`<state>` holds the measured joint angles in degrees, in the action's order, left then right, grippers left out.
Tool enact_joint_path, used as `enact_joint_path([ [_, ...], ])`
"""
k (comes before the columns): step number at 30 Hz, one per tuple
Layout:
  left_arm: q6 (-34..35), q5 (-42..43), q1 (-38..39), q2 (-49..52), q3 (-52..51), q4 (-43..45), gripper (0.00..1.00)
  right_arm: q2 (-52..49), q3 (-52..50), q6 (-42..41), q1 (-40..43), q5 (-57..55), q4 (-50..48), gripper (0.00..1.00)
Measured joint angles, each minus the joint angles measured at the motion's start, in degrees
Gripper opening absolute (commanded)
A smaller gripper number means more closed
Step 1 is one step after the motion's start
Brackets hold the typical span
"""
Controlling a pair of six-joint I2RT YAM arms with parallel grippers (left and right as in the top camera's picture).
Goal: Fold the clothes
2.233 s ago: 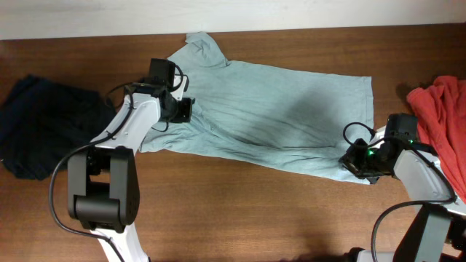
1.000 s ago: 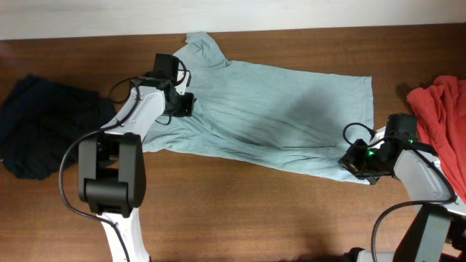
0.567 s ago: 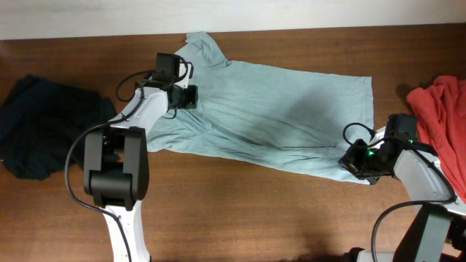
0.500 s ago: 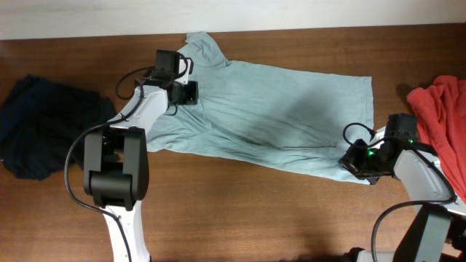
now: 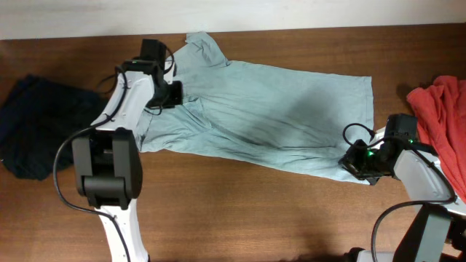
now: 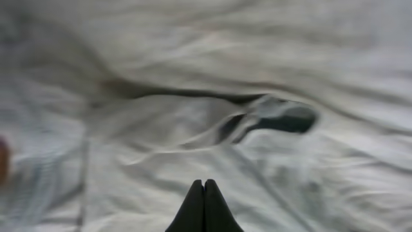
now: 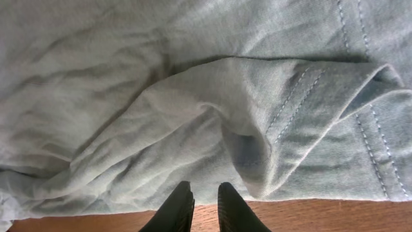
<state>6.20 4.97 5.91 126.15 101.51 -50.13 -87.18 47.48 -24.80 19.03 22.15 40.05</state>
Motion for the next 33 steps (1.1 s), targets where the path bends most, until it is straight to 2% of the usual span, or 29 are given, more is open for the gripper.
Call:
enact_joint_path([
  [6, -1.7, -1.7, -0.3, 1.4, -5.3, 4.6, 0.0, 0.0, 0.0, 0.0, 0.0, 0.0, -0.2, 0.2],
  [16, -2.1, -5.5, -0.1, 3.3, -5.4, 15.9, 0.01, 0.0, 0.0, 0.0, 0.0, 0.0, -0.1, 0.2],
  [23, -2.1, -6.8, -0.1, 4.0, -4.1, 16.1, 0.0, 0.0, 0.0, 0.0, 0.0, 0.0, 0.0, 0.2],
  [27, -2.1, -7.4, -0.9, 4.5, 0.6, 15.6, 0.02, 0.0, 0.0, 0.0, 0.0, 0.0, 0.0, 0.2],
  [29, -2.1, -7.6, -1.4, 4.6, 4.9, 14.6, 0.09, 0.0, 0.0, 0.0, 0.0, 0.0, 0.1, 0.2],
  [30, -2.1, -7.6, -1.6, 4.6, 7.5, 13.9, 0.16, 0.0, 0.0, 0.0, 0.0, 0.0, 0.2, 0.2],
  [32, -2.2, -7.8, -1.9, 4.6, 11.0, 10.8, 0.3, 0.0, 0.0, 0.1, 0.0, 0.0, 0.2, 0.25],
  [33, -2.2, -7.8, -2.0, 4.6, 12.2, 8.2, 0.31, 0.0, 0.0, 0.2, 0.0, -0.3, 0.3, 0.28],
])
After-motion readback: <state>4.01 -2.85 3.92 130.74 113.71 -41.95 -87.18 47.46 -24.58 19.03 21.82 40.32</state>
